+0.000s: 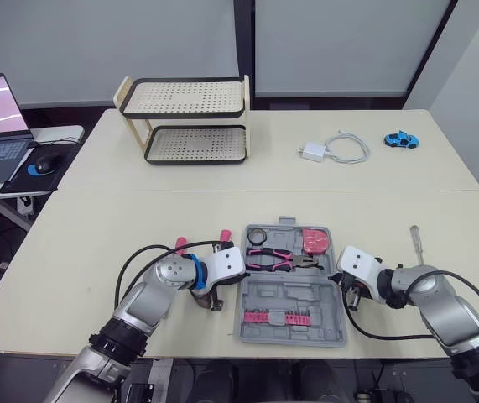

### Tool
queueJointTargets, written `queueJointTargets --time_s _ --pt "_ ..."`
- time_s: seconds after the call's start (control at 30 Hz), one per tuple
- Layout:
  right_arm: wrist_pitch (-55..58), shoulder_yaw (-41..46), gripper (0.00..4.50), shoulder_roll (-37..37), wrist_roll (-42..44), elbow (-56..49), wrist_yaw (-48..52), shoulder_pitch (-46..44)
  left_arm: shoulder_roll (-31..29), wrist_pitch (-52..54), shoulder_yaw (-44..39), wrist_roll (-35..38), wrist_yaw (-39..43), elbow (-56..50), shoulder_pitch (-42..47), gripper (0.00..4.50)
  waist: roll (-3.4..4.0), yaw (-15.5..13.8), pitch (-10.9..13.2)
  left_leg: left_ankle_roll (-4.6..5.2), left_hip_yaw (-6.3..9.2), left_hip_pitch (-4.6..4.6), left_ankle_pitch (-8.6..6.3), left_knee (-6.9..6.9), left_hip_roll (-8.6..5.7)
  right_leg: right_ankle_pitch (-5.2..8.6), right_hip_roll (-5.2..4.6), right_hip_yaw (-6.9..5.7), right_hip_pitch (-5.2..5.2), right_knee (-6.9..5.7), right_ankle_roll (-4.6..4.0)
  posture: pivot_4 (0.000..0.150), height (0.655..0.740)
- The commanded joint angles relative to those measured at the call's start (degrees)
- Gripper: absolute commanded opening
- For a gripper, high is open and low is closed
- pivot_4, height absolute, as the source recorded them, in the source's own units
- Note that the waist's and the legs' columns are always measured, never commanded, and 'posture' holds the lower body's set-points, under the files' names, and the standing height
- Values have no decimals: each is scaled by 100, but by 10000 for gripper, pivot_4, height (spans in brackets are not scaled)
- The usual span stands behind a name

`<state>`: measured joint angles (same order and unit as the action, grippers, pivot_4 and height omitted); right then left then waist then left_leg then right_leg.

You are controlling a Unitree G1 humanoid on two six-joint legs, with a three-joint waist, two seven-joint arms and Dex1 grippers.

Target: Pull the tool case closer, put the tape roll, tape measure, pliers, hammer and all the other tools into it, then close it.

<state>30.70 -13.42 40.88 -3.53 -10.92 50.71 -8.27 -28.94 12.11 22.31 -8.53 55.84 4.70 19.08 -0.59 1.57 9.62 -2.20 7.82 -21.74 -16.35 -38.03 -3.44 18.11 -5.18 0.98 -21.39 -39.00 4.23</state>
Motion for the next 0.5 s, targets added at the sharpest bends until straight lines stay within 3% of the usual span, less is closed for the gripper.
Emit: queueJointTargets --time_s 0.03,0.5 --pt "-75 -75 0 -88 94 -163 32 -129 232 -108 226 74 72 -239 107 411 0 0 0 0 0 0 0 0 0 0 0 -1 0 0 0 1500 7400" --pt "-34 -24 0 -22 74 -139 8 -102 105 42 75 131 170 -401 60 411 0 -3 0 0 0 0 0 0 -1 0 -1 0 0 0 0 1500 7400"
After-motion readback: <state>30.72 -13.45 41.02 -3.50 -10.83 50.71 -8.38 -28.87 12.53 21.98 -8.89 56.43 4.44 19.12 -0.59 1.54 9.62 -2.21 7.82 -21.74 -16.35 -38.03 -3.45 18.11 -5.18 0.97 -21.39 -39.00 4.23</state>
